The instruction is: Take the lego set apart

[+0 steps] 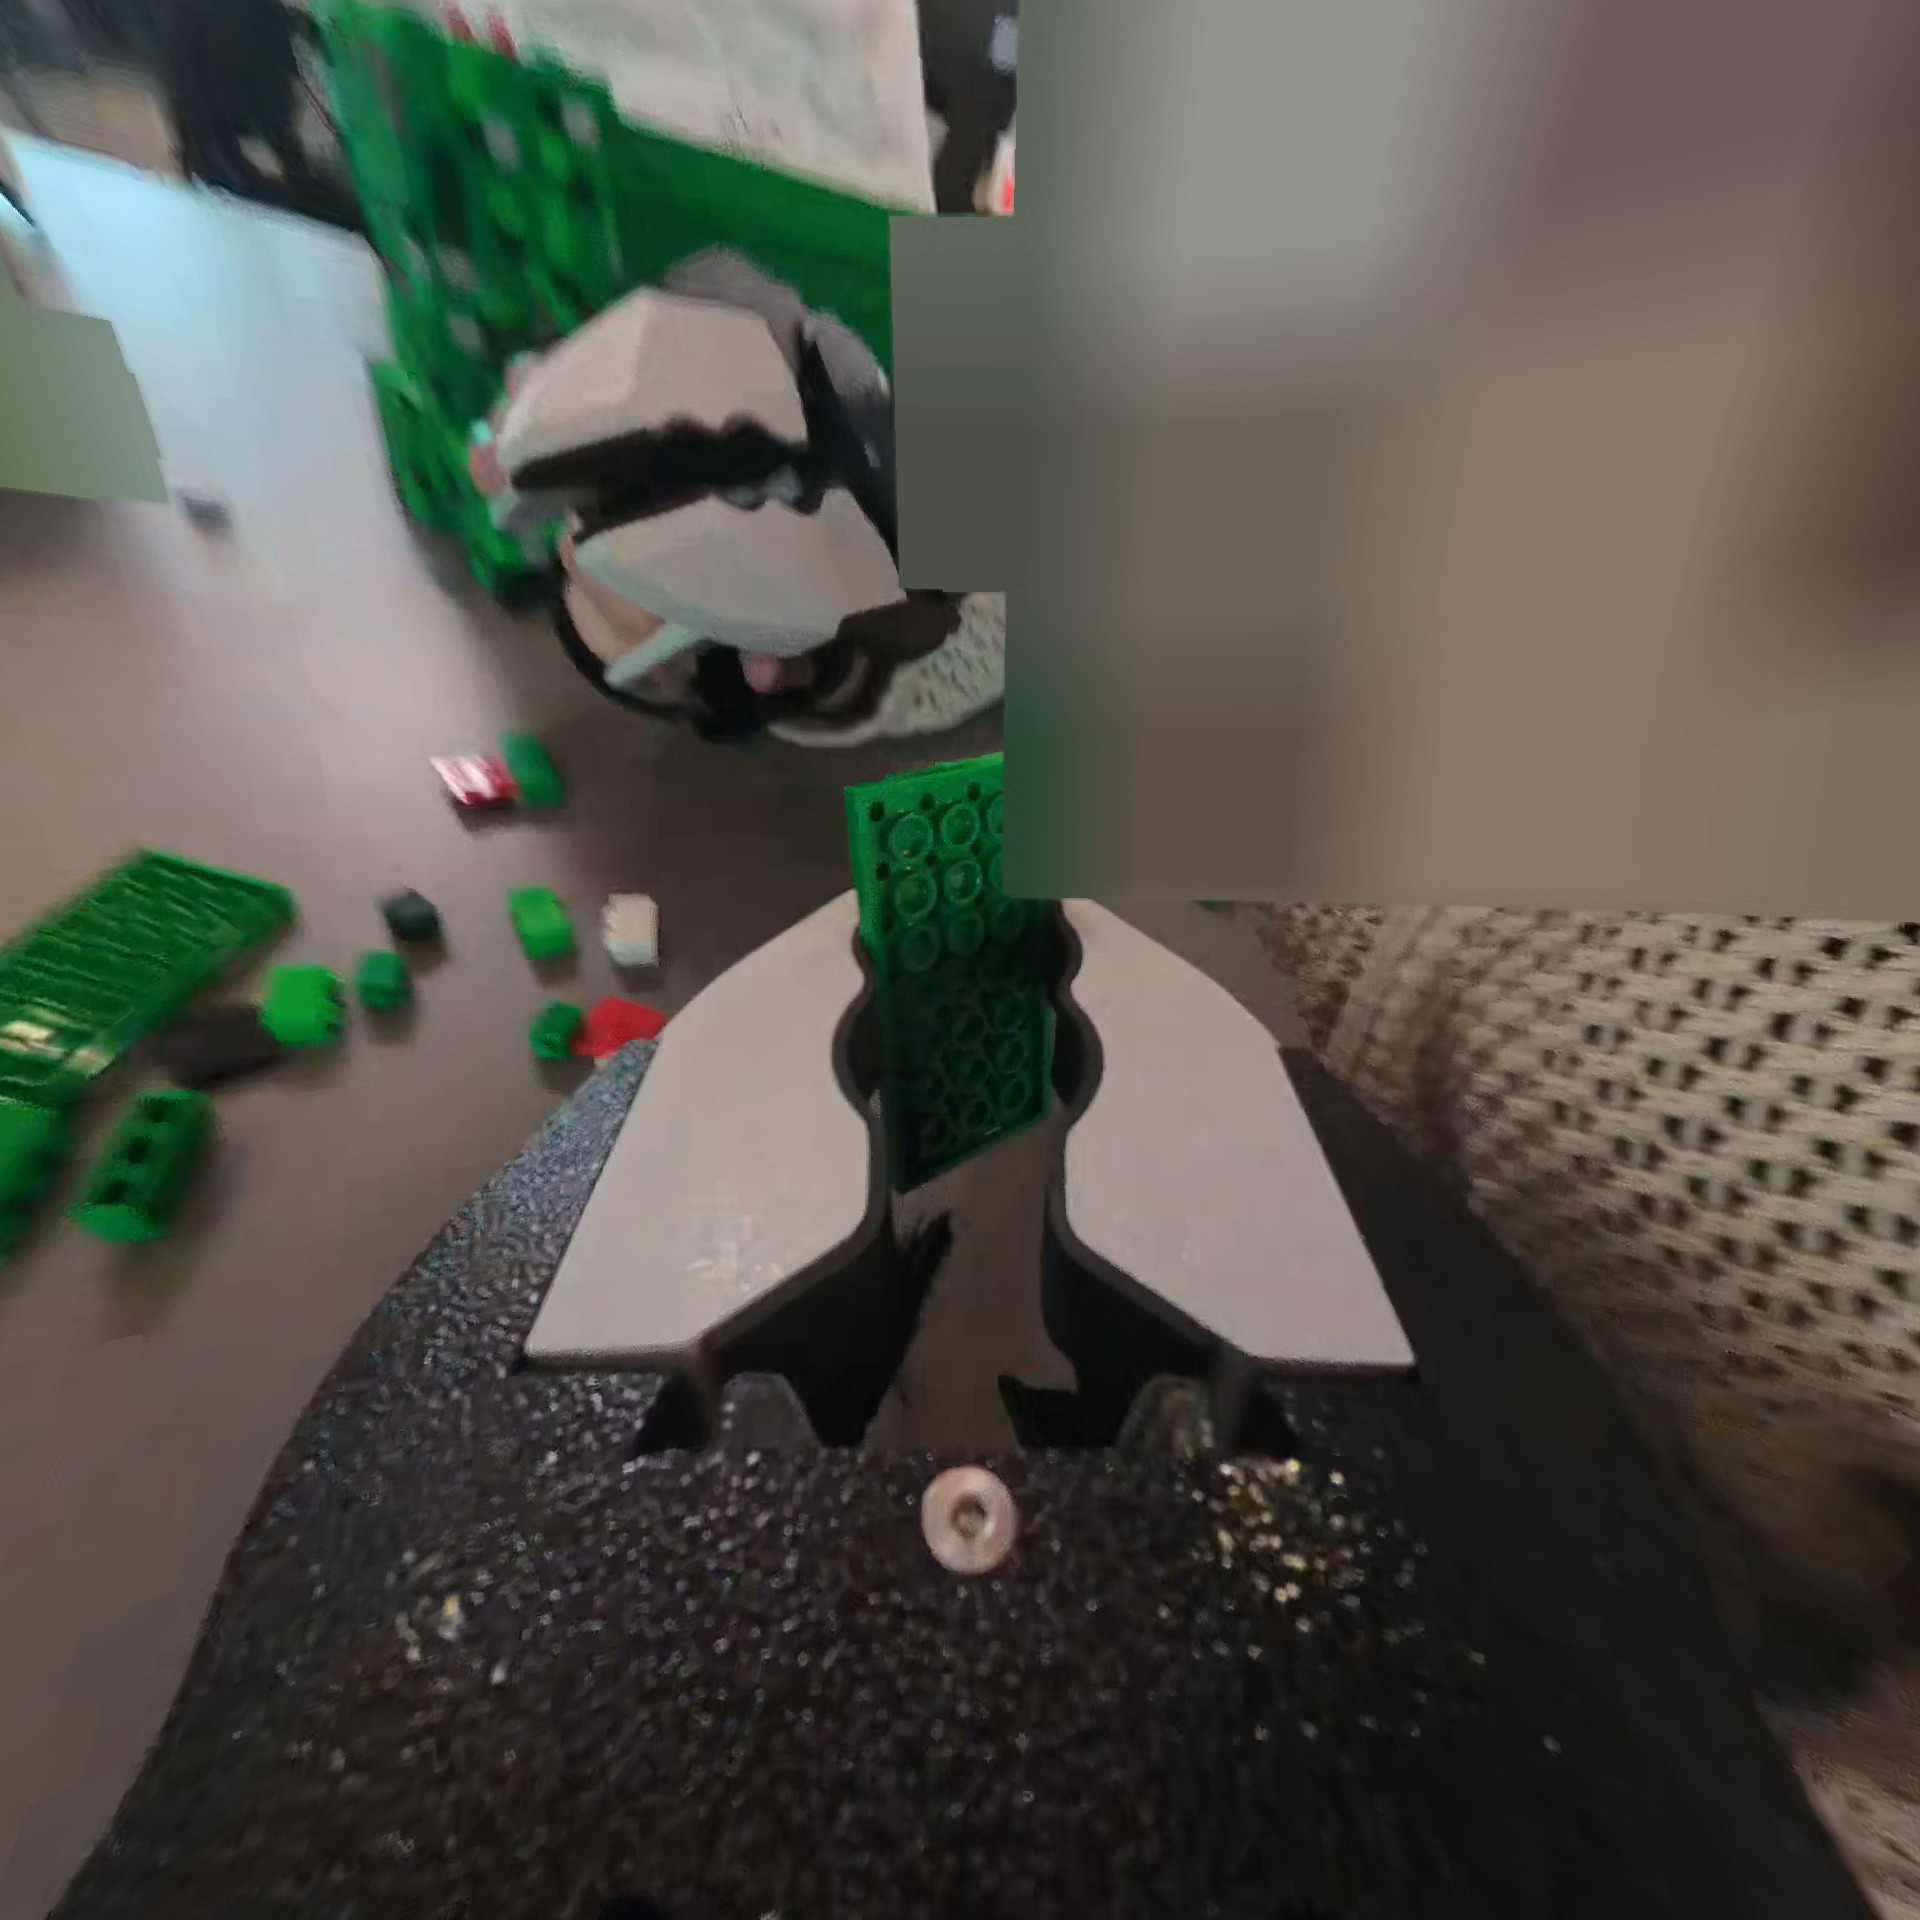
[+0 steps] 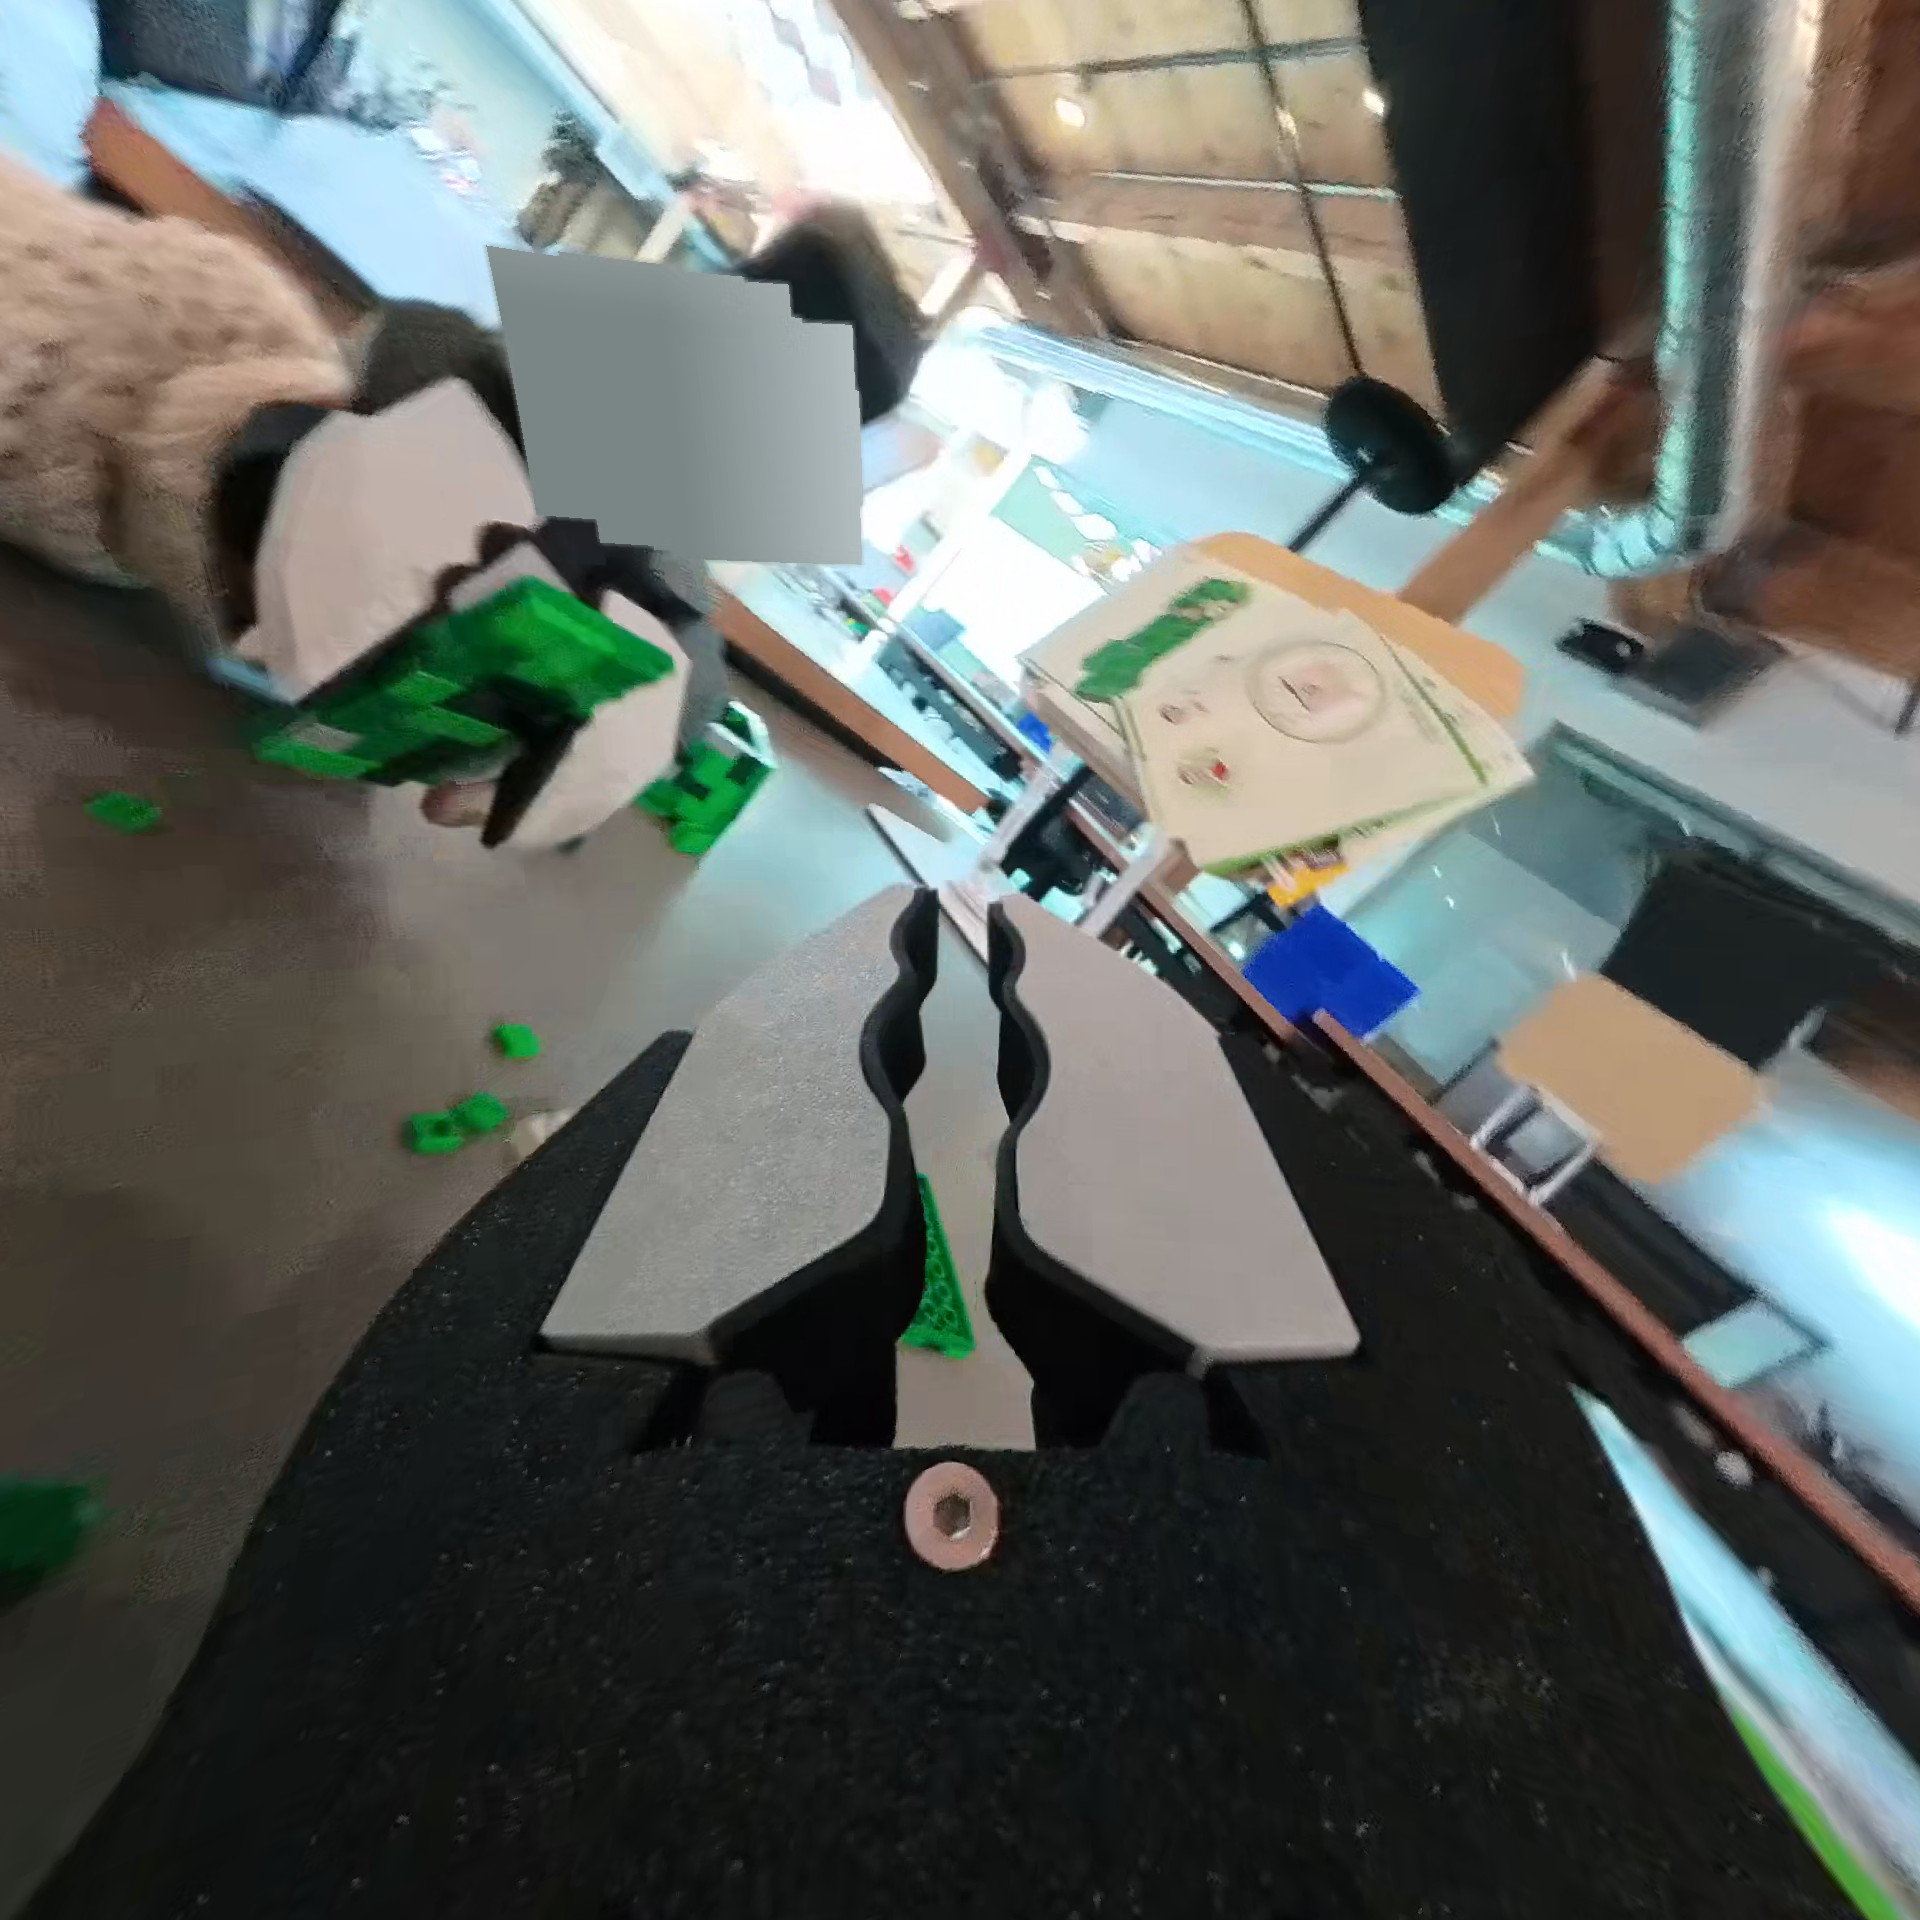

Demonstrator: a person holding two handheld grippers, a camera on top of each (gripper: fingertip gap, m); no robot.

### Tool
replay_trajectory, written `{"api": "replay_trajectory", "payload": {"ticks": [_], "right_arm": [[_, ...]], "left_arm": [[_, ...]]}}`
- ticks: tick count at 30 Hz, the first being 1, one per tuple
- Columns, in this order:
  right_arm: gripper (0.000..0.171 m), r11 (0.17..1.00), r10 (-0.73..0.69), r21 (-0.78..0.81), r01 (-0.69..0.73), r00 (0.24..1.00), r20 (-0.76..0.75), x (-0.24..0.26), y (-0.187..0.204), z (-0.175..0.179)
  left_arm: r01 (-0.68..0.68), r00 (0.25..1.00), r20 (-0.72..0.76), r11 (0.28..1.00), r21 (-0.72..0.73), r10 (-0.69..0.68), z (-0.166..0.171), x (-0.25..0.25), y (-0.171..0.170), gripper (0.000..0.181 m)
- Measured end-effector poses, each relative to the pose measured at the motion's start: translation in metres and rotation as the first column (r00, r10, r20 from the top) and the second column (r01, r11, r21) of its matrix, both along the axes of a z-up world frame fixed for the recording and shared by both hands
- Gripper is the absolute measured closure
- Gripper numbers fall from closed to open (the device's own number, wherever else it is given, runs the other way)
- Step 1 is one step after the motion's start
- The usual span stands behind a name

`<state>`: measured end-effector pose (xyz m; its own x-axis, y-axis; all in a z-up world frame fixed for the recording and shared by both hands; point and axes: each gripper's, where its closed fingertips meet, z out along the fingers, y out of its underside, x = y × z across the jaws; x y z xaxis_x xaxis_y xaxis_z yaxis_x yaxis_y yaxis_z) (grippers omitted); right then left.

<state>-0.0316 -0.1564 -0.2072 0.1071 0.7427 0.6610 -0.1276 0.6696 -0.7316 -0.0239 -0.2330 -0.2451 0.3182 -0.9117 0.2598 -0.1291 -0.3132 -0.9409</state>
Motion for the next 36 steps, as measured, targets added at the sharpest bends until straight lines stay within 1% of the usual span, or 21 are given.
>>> {"api": "replay_trajectory", "payload": {"ticks": [2, 5, 7, 10, 12, 14, 15, 16, 19, 20, 21, 23, 25, 26, 28, 29, 31, 32, 35, 36], "right_arm": [[0.161, 0.996, -0.040, -0.078, 0.037, 0.999, -0.034, 0.003, 0.017, 0.007], [0.159, 0.992, -0.080, -0.097, 0.076, 0.996, -0.044, 0.006, 0.030, 0.009], [0.159, 0.993, -0.110, -0.049, 0.108, 0.994, -0.027, 0.006, 0.033, 0.005], [0.157, 0.989, -0.149, -0.005, 0.149, 0.989, -0.016, 0.006, 0.036, 0.003], [0.155, 0.986, -0.168, 0.005, 0.168, 0.986, 0.008, 0.004, 0.039, -0.001], [0.156, 0.982, -0.175, 0.090, 0.166, 0.979, 0.108, 0.001, 0.042, -0.014], [0.155, 0.976, -0.206, 0.103, 0.191, 0.965, 0.162, 0.002, 0.047, -0.018], [0.152, 0.974, -0.222, 0.087, 0.209, 0.954, 0.200, 0.003, 0.048, -0.015], [0.149, 0.982, -0.165, -0.049, 0.182, 0.957, 0.240, 0.015, 0.029, 0.014], [0.149, 0.982, -0.134, -0.098, 0.162, 0.961, 0.243, 0.022, 0.019, 0.026], [0.149, 0.979, -0.096, -0.150, 0.137, 0.963, 0.252, 0.031, 0.008, 0.035], [0.149, 0.962, -0.010, -0.258, 0.086, 0.959, 0.284, 0.052, -0.016, 0.044], [0.149, 0.931, 0.129, -0.363, 0.017, 0.919, 0.374, 0.076, -0.051, 0.032], [0.149, 0.907, 0.207, -0.421, -0.005, 0.876, 0.436, 0.091, -0.070, 0.020], [0.143, 0.864, 0.288, -0.504, 0.016, 0.805, 0.519, 0.116, -0.098, -0.008], [0.142, 0.853, 0.307, -0.520, 0.035, 0.772, 0.556, 0.127, -0.111, -0.023], [0.142, 0.850, 0.288, -0.517, 0.102, 0.732, 0.617, 0.144, -0.126, -0.049], [0.141, 0.847, 0.273, -0.515, 0.134, 0.722, 0.636, 0.149, -0.132, -0.059], [0.142, 0.839, 0.199, -0.500, 0.215, 0.733, 0.650, 0.152, -0.143, -0.077], [0.142, 0.840, 0.174, -0.481, 0.251, 0.715, 0.677, 0.153, -0.143, -0.086]], "left_arm": [[-0.062, 0.998, 0.024, 0.991, 0.117, 0.060, 0.019, -0.008, 0.006, 0.153], [-0.128, 0.992, 0.044, 0.943, 0.307, 0.120, 0.052, -0.019, 0.007, 0.154], [-0.192, 0.981, 0.079, 0.887, 0.420, 0.176, 0.077, -0.027, 0.007, 0.154], [-0.317, 0.948, 0.172, 0.760, 0.568, 0.267, 0.121, -0.041, 0.004, 0.154], [-0.354, 0.934, 0.198, 0.696, 0.625, 0.297, 0.151, -0.046, -0.001, 0.154], [-0.361, 0.929, 0.185, 0.672, 0.646, 0.321, 0.178, -0.048, -0.007, 0.154], [-0.374, 0.921, 0.178, 0.654, 0.658, 0.347, 0.191, -0.050, -0.010, 0.154], [-0.389, 0.911, 0.179, 0.631, 0.672, 0.371, 0.203, -0.053, -0.015, 0.154], [-0.461, 0.864, 0.192, 0.576, 0.675, 0.466, 0.230, -0.067, -0.034, 0.154], [-0.480, 0.852, 0.199, 0.570, 0.667, 0.484, 0.235, -0.071, -0.044, 0.154], [-0.500, 0.842, 0.206, 0.578, 0.645, 0.499, 0.237, -0.075, -0.056, 0.154], [-0.529, 0.830, 0.200, 0.620, 0.579, 0.521, 0.232, -0.080, -0.082, 0.154], [-0.559, 0.809, 0.199, 0.617, 0.554, 0.554, 0.223, -0.086, -0.109, 0.153], [-0.576, 0.793, 0.192, 0.610, 0.544, 0.579, 0.217, -0.090, -0.120, 0.153], [-0.606, 0.765, 0.192, 0.586, 0.539, 0.615, 0.211, -0.097, -0.140, 0.153], [-0.621, 0.748, 0.195, 0.564, 0.544, 0.635, 0.214, -0.101, -0.145, 0.153], [-0.634, 0.721, 0.155, 0.551, 0.543, 0.676, 0.220, -0.107, -0.152, 0.153], [-0.633, 0.718, 0.156, 0.544, 0.551, 0.678, 0.223, -0.107, -0.156, 0.153], [-0.614, 0.743, 0.186, 0.542, 0.574, 0.644, 0.228, -0.100, -0.170, 0.153], [-0.611, 0.746, 0.190, 0.544, 0.575, 0.638, 0.230, -0.099, -0.171, 0.153]]}}
